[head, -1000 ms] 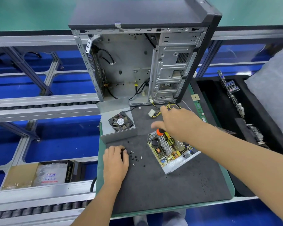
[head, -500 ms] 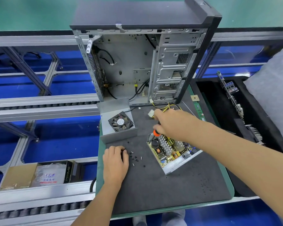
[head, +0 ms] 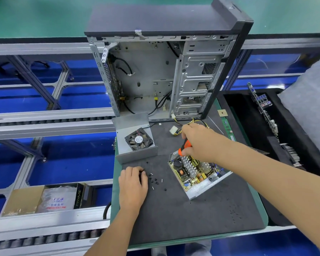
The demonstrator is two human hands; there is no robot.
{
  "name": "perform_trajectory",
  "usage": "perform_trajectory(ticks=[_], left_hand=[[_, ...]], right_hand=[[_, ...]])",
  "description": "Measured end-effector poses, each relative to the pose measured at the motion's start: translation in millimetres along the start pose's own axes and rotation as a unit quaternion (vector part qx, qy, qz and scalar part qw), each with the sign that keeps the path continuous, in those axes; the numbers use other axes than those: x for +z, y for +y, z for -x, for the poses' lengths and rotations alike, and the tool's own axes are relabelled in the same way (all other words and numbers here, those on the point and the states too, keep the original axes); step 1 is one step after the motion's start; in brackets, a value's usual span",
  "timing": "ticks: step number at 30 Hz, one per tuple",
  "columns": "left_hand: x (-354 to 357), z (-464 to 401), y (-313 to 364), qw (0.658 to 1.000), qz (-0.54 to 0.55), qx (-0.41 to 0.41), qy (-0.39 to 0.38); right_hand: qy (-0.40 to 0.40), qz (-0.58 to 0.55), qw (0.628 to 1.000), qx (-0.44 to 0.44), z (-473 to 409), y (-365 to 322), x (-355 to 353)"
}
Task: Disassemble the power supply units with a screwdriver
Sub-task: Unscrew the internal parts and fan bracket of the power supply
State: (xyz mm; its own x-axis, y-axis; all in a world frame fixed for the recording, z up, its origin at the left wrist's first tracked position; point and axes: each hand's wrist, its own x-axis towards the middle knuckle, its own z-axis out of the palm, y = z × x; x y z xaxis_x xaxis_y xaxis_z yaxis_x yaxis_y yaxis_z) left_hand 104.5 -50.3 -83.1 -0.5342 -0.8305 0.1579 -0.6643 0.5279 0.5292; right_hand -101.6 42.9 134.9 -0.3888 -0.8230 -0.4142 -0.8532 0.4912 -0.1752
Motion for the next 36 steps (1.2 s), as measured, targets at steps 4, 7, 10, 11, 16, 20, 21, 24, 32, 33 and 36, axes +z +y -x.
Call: perform_trajectory(ticks=[4, 7, 10, 11, 16, 20, 21, 24, 32, 33, 36], left_hand=[[1.2, -0.1, -0.4, 1.0, -0.002, 0.001, -0.001], [1.7, -0.2, -1.8, 1.0, -0.002, 0.002, 0.0], [3.1, -0.1, -2.1, 1.0, -0.002, 0.003, 0.0], [3.2, 0.0, -2.3, 1.0, -0.002, 0.004, 0.0], [3.1, -0.3, -2.5, 1.0, -0.006, 0.006, 0.005], [3.3, -0.6, -3.1, 1.0, -0.007, 0.005, 0.002], [3.4, -0.6, -3.0, 1.0, -0.007, 0.006, 0.003], [3.4, -0.5, -2.0, 1.0, -0.006, 0.007, 0.006], [3.4, -0.2, -2.2, 1.0, -0.005, 0.012, 0.011], [3.2, 0.1, -2.2, 1.0, -0.007, 0.011, 0.011], [3.0, -0.1, -1.9, 1.0, -0.009, 0.01, 0.01]], right_hand=[[0.064, -0.062, 0.996, 0.023, 1.5, -1.1, 7.0], [0.102, -0.033, 0.994, -0.009, 1.5, -6.0, 10.1], [0.094, -0.073, 0.992, -0.039, 1.5, -5.8, 6.5], [0.085, -0.094, 0.991, -0.035, 1.5, -5.3, 4.5], [0.065, -0.073, 0.995, 0.033, -0.6, -2.8, 6.1], [0.088, 0.015, 0.996, -0.014, 2.7, -6.2, 5.3], [0.083, 0.017, 0.995, -0.049, 3.5, -5.8, 5.3], [0.047, -0.009, 0.996, -0.075, 6.2, -4.0, -0.2], [0.118, 0.072, 0.988, -0.069, 4.4, -6.0, 4.7], [0.103, 0.049, 0.991, -0.074, 4.3, -5.9, 3.3], [0.099, 0.082, 0.991, -0.034, 5.7, -6.4, 3.3]])
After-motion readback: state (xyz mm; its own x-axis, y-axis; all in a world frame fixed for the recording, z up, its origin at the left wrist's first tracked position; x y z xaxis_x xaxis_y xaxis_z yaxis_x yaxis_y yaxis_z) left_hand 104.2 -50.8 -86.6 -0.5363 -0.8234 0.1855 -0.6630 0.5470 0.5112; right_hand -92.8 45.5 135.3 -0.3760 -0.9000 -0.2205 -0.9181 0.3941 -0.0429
